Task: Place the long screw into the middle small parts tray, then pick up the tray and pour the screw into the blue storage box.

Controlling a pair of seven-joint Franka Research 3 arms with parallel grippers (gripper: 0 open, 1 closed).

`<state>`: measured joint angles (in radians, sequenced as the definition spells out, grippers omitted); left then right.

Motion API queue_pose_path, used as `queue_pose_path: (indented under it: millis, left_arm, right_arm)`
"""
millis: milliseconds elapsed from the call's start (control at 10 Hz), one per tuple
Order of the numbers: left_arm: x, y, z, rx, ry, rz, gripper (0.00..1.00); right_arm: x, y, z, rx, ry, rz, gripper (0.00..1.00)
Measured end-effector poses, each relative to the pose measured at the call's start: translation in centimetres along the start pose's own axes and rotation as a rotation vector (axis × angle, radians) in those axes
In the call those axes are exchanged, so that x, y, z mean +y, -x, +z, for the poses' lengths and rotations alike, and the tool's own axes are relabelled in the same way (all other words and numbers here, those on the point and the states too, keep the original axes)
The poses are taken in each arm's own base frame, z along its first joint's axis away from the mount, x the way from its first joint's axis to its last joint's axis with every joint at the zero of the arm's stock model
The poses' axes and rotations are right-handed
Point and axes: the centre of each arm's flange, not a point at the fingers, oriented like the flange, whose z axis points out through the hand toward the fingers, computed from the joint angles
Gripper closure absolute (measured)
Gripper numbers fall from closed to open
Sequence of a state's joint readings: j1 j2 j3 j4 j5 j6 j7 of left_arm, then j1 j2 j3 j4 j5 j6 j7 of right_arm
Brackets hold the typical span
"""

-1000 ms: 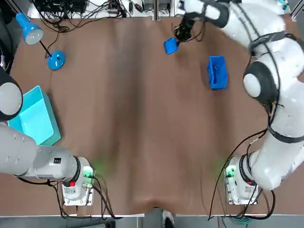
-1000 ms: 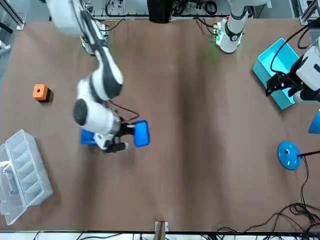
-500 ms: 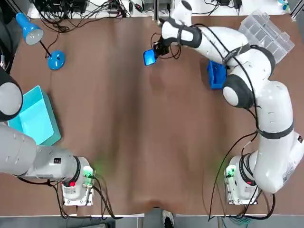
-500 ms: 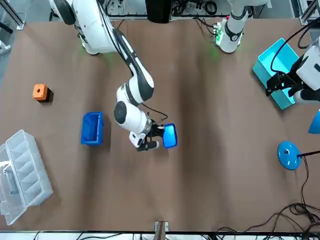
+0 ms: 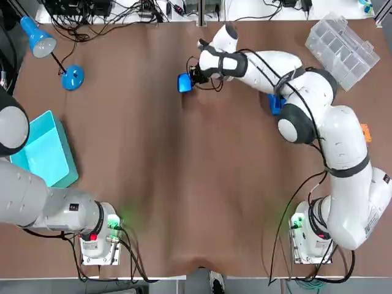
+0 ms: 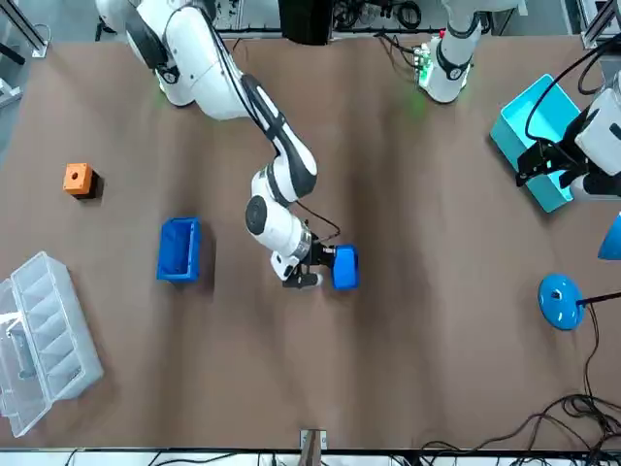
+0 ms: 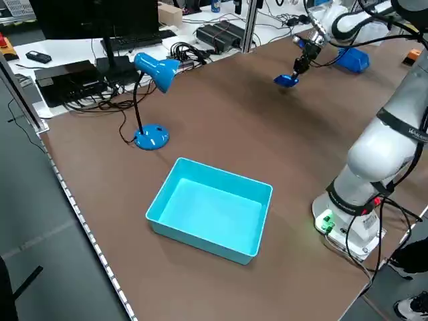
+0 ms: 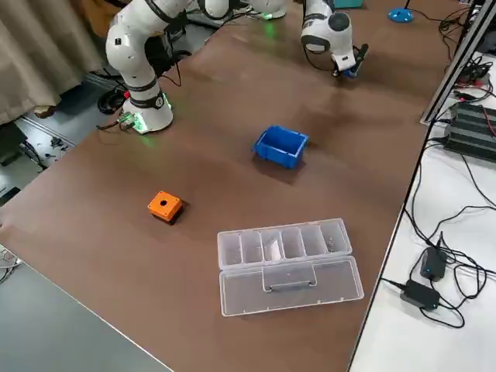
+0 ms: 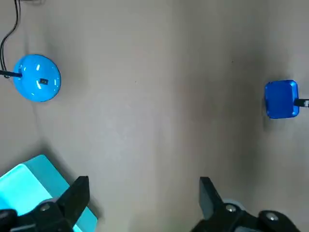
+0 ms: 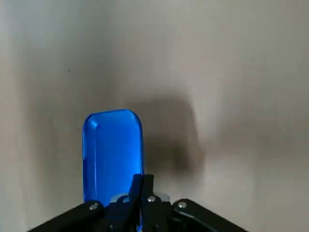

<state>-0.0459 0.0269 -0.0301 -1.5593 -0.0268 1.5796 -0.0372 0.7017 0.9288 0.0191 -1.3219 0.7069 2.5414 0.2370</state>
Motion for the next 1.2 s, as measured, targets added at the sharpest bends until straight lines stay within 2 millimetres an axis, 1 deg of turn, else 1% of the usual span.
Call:
queue_pose_path:
  millis: [100,300,400,700,900,1000,1200]
  left_arm:
    - [0.0,0.0,0.0,0.0,0.0,0.0,0.0]
    - [0.0,0.0,0.0,0.0,0.0,0.001,0.0]
    - [0.0,0.0,0.0,0.0,0.0,0.001,0.0]
    - [0.0,0.0,0.0,0.0,0.0,0.001,0.0]
    - [0.0,0.0,0.0,0.0,0.0,0.001,0.0]
    - [0.0,0.0,0.0,0.0,0.0,0.001,0.0]
    - [0.0,0.0,0.0,0.0,0.0,0.001,0.0]
  right_arm:
    - [0.3,-0.3,-0.1,0.005,0.001,-0.015,0.97]
    - [1.5,-1.7,-0.9,0.018,0.003,-0.051,0.97]
    - [2.0,-2.0,-0.9,0.019,0.006,-0.063,0.97]
    - [2.2,-1.3,0.2,0.002,0.013,-0.078,0.97]
    - [2.7,-0.9,1.0,-0.009,0.022,-0.075,0.96]
    - [2.8,-0.8,1.1,-0.011,0.025,-0.073,0.94]
    - [3.0,-1.1,1.0,-0.009,0.025,-0.068,0.85]
